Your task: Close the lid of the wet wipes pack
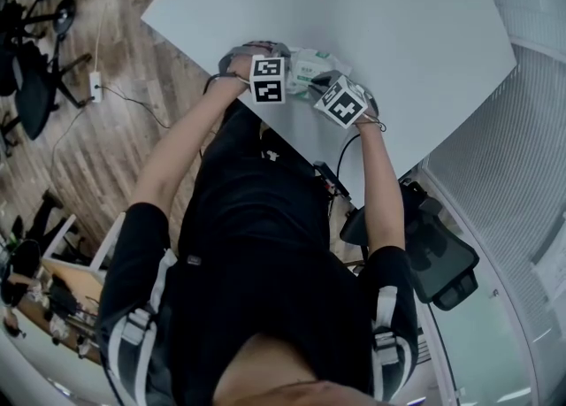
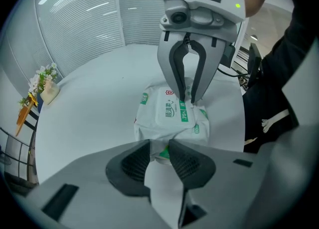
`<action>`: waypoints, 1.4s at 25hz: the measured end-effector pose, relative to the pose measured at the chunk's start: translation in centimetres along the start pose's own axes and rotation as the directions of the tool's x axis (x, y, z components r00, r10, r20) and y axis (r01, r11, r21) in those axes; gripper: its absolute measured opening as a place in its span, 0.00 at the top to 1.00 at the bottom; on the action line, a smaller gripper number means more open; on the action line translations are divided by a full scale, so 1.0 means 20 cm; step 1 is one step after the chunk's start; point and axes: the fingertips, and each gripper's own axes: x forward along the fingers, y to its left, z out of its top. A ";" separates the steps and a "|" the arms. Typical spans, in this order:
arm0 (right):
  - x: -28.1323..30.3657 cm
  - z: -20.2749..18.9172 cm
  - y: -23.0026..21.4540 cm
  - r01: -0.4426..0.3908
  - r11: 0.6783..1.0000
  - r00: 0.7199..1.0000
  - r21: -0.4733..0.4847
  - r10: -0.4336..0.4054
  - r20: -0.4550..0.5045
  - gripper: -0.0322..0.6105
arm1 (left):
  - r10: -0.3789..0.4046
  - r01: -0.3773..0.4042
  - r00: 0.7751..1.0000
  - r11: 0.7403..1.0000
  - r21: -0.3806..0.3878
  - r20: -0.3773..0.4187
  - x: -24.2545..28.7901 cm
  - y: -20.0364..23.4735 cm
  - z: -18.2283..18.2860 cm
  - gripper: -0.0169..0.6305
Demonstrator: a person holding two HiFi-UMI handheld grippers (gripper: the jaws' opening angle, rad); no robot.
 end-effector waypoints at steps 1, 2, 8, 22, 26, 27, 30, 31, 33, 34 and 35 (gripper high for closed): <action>0.01 -0.01 0.00 0.017 1.000 1.000 -0.019 -0.017 -0.016 0.84 | 0.003 -0.003 1.000 1.000 -0.001 0.003 0.00 0.00 0.00 0.77; 0.02 -0.01 -0.01 0.035 0.999 0.999 -0.034 -0.036 -0.028 0.85 | 0.006 -0.006 1.000 1.000 -0.004 0.008 0.00 0.00 0.01 0.77; 0.04 -0.02 -0.03 0.105 0.994 0.993 -0.041 -0.107 -0.057 0.88 | -0.003 0.003 1.000 1.000 -0.019 0.017 0.01 0.01 0.01 0.77; -0.05 -0.02 -0.04 0.120 0.970 0.979 0.212 -0.151 0.138 0.86 | 0.115 -0.116 0.993 0.992 -0.047 -0.022 -0.03 -0.03 -0.04 0.77; -0.32 0.00 -0.05 0.248 0.908 0.895 0.338 -0.349 0.279 0.83 | 0.212 -0.211 0.977 0.965 -0.154 -0.004 -0.18 -0.08 0.00 0.77; -0.40 -0.01 -0.03 0.262 0.886 0.861 0.383 -0.394 0.322 0.83 | 0.254 -0.247 0.967 0.946 -0.210 0.011 -0.24 -0.10 0.02 0.79; -0.65 -0.04 0.04 0.277 0.811 0.740 0.515 -0.522 0.424 0.83 | 0.406 -0.326 0.906 0.849 -0.416 0.119 -0.46 -0.17 0.14 0.86; -0.73 -0.05 0.08 0.276 0.792 0.702 0.544 -0.553 0.448 0.83 | 0.460 -0.338 0.873 0.809 -0.481 0.159 -0.56 -0.19 0.19 0.86; -0.87 -0.05 0.17 0.267 0.769 0.636 0.581 -0.594 0.493 0.83 | 0.561 -0.358 0.798 0.734 -0.577 0.218 -0.77 -0.26 0.25 0.87; -0.93 -0.05 0.22 0.261 0.762 0.606 0.593 -0.607 0.514 0.83 | 0.606 -0.364 0.759 0.700 -0.614 0.240 -0.87 -0.29 0.28 0.88; -0.99 -0.05 0.26 0.258 0.757 0.578 0.600 -0.619 0.532 0.83 | 0.647 -0.367 0.717 0.667 -0.648 0.259 -0.97 -0.32 0.31 0.89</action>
